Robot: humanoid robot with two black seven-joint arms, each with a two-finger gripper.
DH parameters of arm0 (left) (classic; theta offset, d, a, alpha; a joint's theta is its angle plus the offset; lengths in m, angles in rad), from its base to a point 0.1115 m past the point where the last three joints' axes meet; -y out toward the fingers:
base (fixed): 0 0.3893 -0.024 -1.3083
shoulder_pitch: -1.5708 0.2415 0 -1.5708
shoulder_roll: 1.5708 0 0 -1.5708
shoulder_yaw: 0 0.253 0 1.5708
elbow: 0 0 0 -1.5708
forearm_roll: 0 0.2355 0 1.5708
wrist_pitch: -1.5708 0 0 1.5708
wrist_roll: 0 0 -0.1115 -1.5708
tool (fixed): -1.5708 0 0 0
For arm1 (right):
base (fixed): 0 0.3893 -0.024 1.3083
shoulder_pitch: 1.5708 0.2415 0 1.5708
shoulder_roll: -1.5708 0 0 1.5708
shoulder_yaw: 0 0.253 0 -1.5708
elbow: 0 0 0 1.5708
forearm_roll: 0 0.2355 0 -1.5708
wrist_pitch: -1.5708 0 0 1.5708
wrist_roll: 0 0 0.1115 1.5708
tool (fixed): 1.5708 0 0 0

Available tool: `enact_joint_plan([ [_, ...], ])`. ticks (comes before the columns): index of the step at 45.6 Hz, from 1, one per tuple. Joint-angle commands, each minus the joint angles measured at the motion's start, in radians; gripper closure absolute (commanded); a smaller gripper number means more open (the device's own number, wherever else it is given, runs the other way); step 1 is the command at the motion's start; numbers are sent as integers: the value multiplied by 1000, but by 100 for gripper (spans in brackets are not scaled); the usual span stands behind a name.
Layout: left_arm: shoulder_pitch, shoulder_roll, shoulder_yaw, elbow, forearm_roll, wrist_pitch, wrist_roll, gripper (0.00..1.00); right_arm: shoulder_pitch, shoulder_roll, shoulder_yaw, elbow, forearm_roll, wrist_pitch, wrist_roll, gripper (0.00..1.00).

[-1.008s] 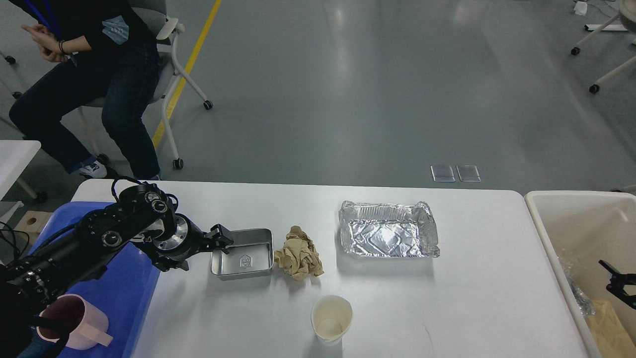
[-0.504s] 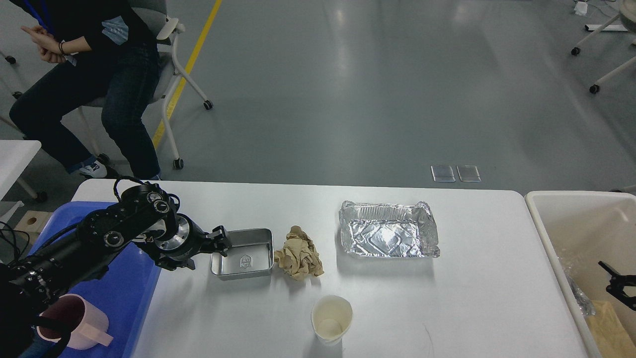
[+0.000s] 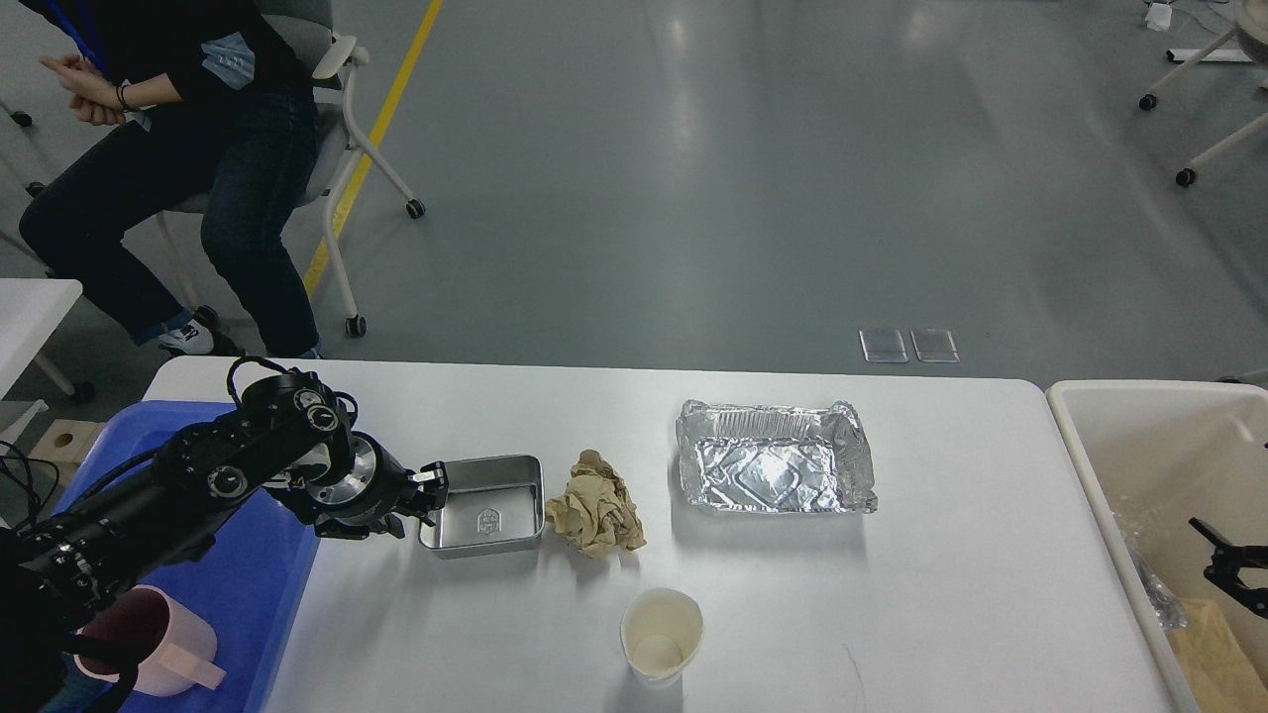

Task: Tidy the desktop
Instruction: 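Grasp the edge of the small steel box with the left gripper, then lift the steel box high with the left gripper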

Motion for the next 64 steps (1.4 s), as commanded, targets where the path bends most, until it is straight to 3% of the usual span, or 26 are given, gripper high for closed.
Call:
enact_joint_plan([
  [1,0,3,2,0,14,-5,2,81,0,3,-2,0,0,0,0,0],
  [4,2,4,2,0,14,-6,3,84,-1,3,-2,0,0,0,0,0],
  [10,0,4,0,0,15,1,9,99,-1,3,-2,0,0,0,0,0],
  [35,-35,75,-39,-43,0,-46,11,100,-7,3,0,0,0,0,0,0],
  [52,-36,277,-463,-144,-73,-301,12,100,-1,3,0,2,0,0,0,0],
  [64,-21,406,-719,-169,-313,-302,12,100,5,3,-2,2,0,0,0,0],
])
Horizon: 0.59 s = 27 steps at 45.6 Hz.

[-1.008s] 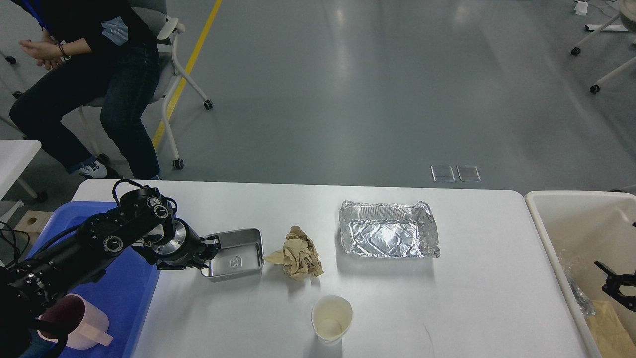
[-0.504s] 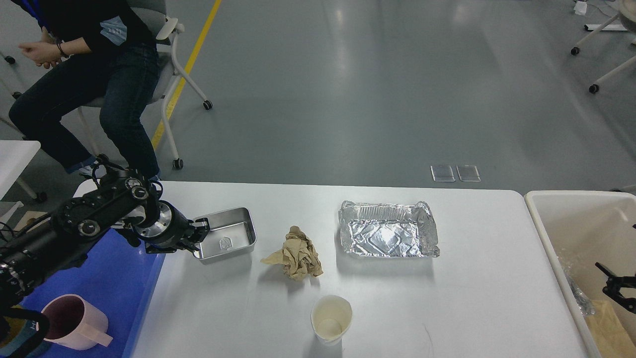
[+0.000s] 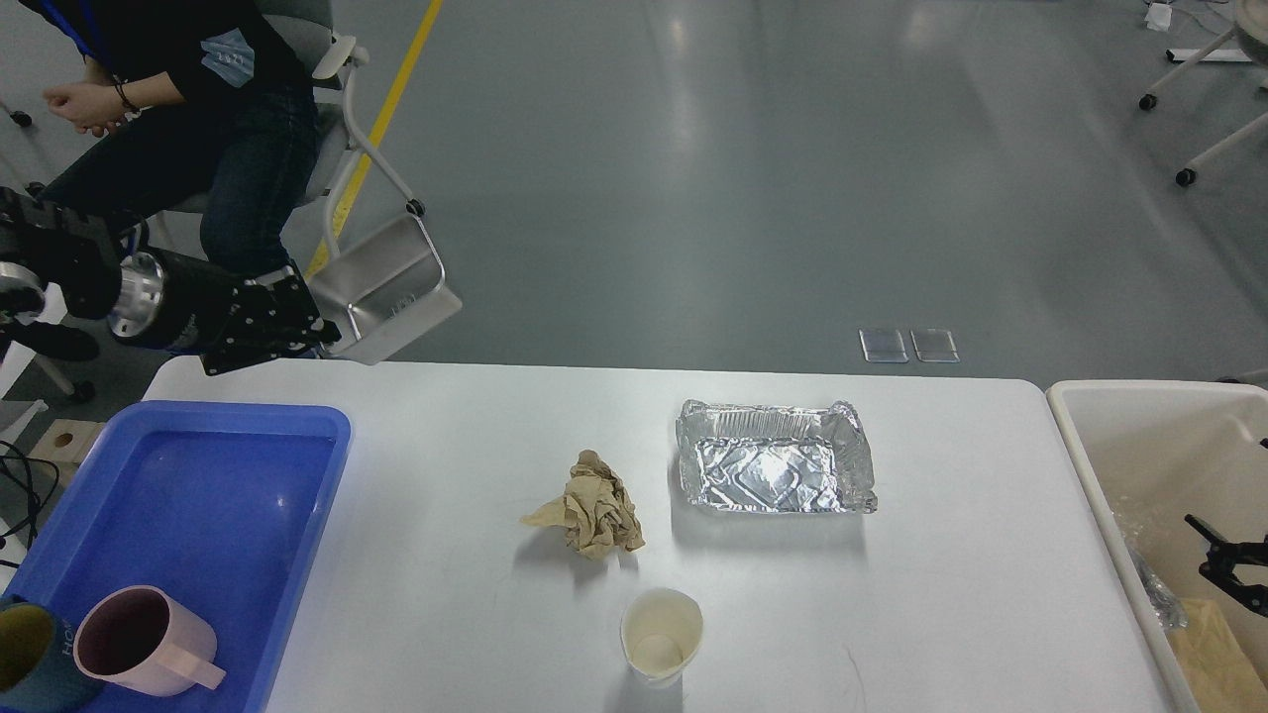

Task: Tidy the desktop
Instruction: 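Lift the steel box high with the left gripper, then lower the steel box onto the blue tray with the left gripper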

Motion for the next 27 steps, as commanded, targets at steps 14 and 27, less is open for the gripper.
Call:
enact_joint_plan([
  [14,34,190,-157,-2,-341,0,29,100,-1,-2,-1,1,0,0,0,0],
  [27,201,312,-137,0,-286,0,49,100,2,-2,-1,7,0,0,0,0],
])
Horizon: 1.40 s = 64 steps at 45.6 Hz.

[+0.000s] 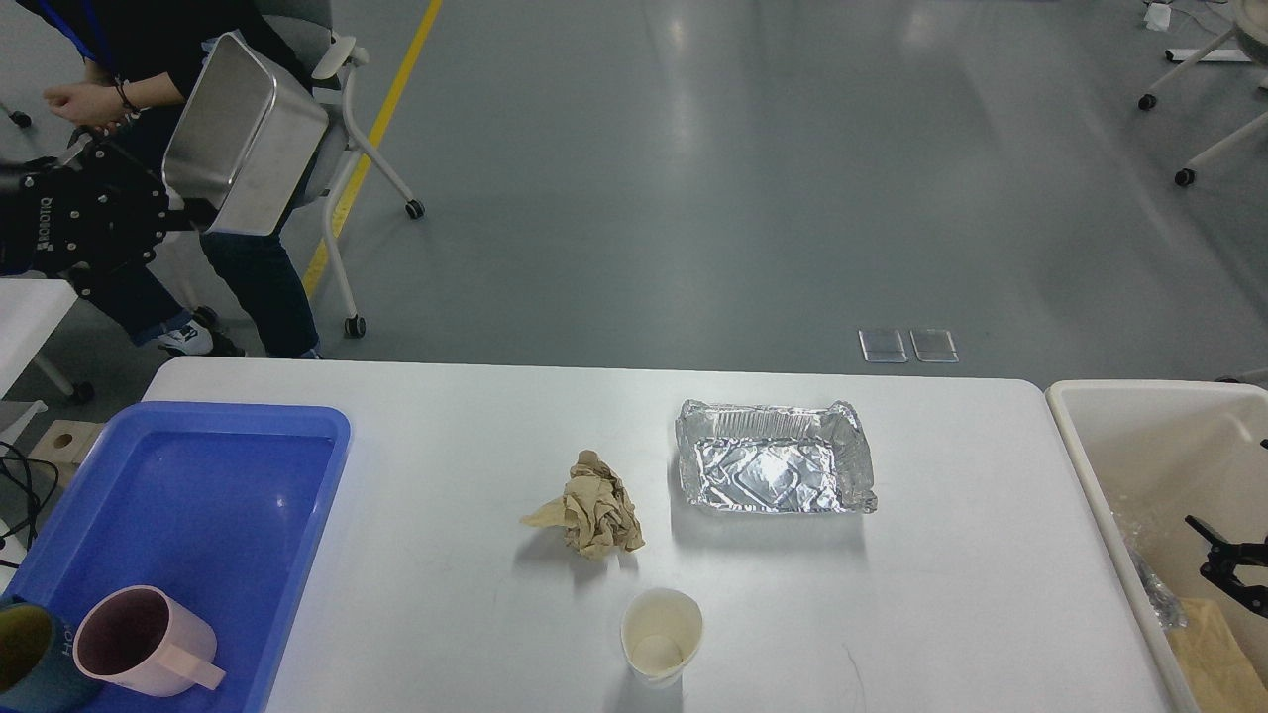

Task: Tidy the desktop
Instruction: 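Lower the steel box onto the blue tray with the left gripper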

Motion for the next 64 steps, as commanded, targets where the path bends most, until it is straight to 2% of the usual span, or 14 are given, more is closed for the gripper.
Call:
enact_joint_plan([
  [1,70,67,3,3,36,0,0,100,2,0,-1,4,0,1,0,0],
  [10,131,137,-1,12,154,0,-1,100,8,0,-3,6,0,1,0,0],
  [17,136,157,-1,11,279,0,-1,100,10,-2,-5,6,0,1,0,0],
  [34,156,98,23,17,536,3,-1,100,8,1,-15,7,-3,2,0,0],
  [48,151,-30,128,19,624,150,-6,100,8,38,-31,24,-3,2,0,0],
  [64,156,-143,140,29,691,227,-6,100,8,41,-37,24,-5,2,0,0],
])
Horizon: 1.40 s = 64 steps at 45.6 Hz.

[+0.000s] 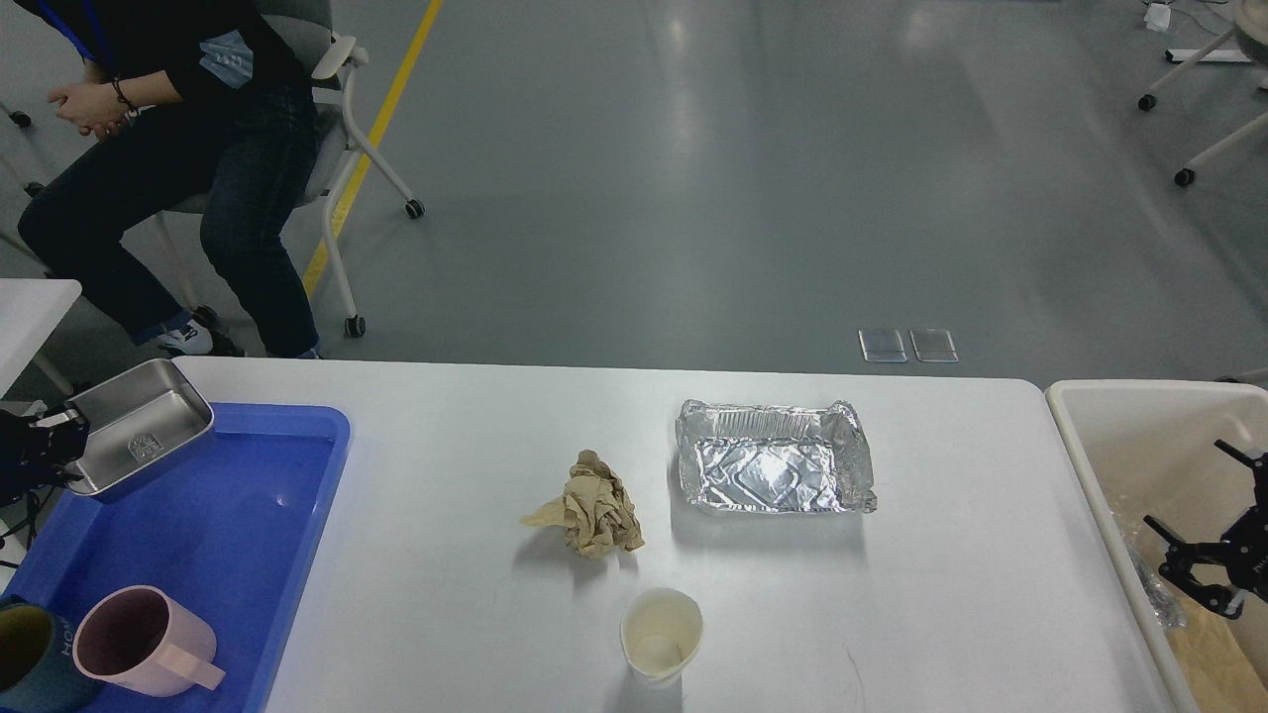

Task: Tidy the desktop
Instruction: 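Lower the steel box onto the blue tray with the left gripper, then release the steel box and open the left gripper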

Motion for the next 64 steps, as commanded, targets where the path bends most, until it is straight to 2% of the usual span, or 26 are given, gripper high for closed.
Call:
enact_joint_plan([
  [1,0,-34,16,5,8,17,0,100,0,1,-1,-1,1,1,0,0],
  [8,0,-55,81,5,10,58,-1,100,0,3,-3,1,-1,0,0,0],
  [50,65,-139,121,43,28,201,-8,100,0,21,-21,21,-16,0,0,0],
  [64,71,-159,121,55,28,204,-9,99,-1,21,-21,22,-18,0,0,0],
])
